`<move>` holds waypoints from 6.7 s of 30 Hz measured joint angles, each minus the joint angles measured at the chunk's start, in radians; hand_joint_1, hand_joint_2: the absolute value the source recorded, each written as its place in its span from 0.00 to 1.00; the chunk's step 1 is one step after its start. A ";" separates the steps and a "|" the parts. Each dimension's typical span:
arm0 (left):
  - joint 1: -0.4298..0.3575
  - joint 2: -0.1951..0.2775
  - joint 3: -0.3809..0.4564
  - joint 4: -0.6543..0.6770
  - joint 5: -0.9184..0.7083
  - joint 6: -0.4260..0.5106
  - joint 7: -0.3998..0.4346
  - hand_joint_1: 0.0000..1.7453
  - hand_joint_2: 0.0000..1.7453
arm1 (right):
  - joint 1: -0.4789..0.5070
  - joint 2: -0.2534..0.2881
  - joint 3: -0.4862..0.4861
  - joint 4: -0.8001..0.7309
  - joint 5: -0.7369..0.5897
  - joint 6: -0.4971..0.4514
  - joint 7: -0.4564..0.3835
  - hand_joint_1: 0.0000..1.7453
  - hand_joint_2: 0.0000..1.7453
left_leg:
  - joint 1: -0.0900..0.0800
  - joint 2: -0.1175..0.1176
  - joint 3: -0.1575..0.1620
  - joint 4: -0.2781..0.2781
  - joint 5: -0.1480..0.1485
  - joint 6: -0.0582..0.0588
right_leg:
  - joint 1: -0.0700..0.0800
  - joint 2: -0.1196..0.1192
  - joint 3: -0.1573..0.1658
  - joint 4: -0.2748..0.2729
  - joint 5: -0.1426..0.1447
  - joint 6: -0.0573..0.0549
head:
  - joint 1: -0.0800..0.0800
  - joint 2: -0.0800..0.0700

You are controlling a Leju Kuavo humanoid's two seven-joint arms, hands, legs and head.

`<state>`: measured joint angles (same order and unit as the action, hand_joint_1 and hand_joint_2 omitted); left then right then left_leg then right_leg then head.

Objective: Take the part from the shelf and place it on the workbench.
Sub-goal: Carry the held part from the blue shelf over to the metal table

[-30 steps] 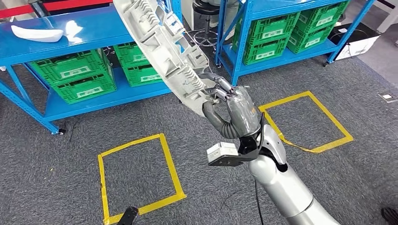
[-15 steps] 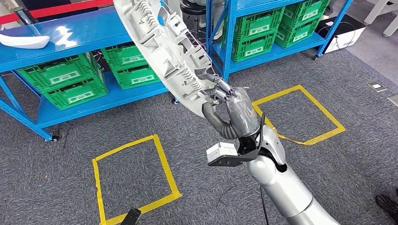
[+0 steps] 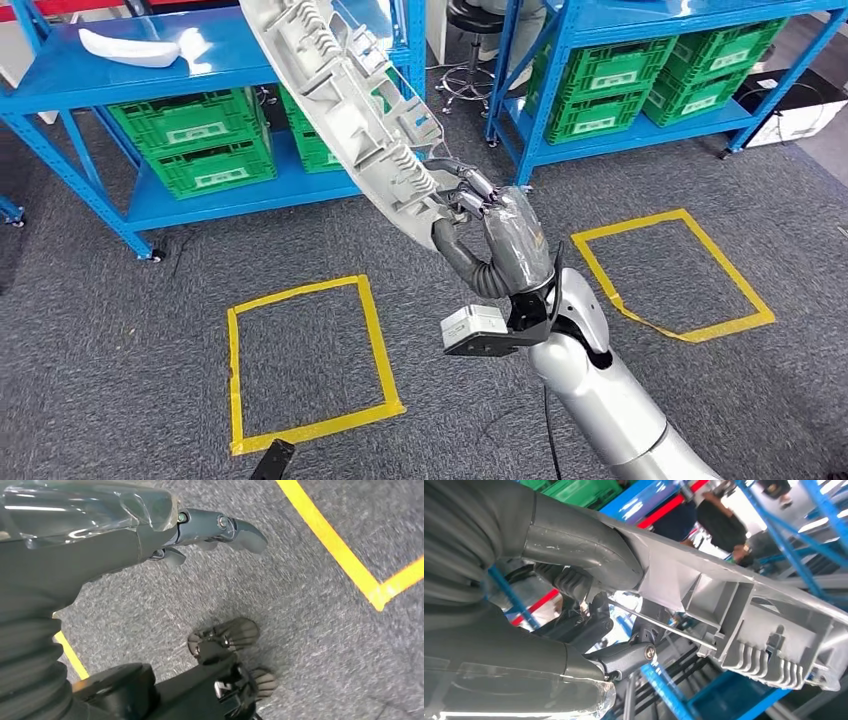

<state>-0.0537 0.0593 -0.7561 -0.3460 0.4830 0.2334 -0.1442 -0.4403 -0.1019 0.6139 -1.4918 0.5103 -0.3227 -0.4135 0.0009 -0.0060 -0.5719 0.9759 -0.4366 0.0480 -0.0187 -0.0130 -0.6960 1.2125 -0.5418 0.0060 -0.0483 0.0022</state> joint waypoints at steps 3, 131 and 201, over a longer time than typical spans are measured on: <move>0.003 -0.001 0.000 0.000 0.000 0.000 0.000 0.00 1.00 | 0.005 -0.002 0.001 0.002 0.000 0.000 0.000 1.00 1.00 | -0.003 -0.041 -0.007 0.008 0.002 0.001 | 0.001 0.010 -0.014 0.049 -0.010 0.010 | 0.000 0.000; -0.002 -0.009 -0.027 0.026 0.026 -0.033 0.018 0.00 1.00 | -0.027 -0.010 0.059 0.004 0.017 0.047 0.061 1.00 1.00 | 0.014 -0.138 -0.058 0.039 0.017 -0.055 | -0.024 0.069 0.075 -0.168 0.088 0.017 | -0.011 0.000; -0.012 -0.002 -0.055 0.017 -0.001 0.006 0.022 0.00 1.00 | 0.031 -0.001 -0.003 -0.038 0.038 0.076 0.032 1.00 1.00 | 0.012 0.006 -0.211 0.318 -0.081 -0.060 | 0.003 -0.045 0.091 -0.184 0.083 -0.031 | -0.018 0.000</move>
<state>-0.0657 0.0577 -0.8106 -0.3289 0.4819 0.2390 -0.1220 -0.4096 -0.1033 0.6113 -1.5293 0.5486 -0.2468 -0.3814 0.0127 -0.0003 -0.7825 1.2940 -0.5177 -0.0122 -0.0153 -0.0584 -0.6050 1.0290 -0.4589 -0.0250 -0.0662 0.0023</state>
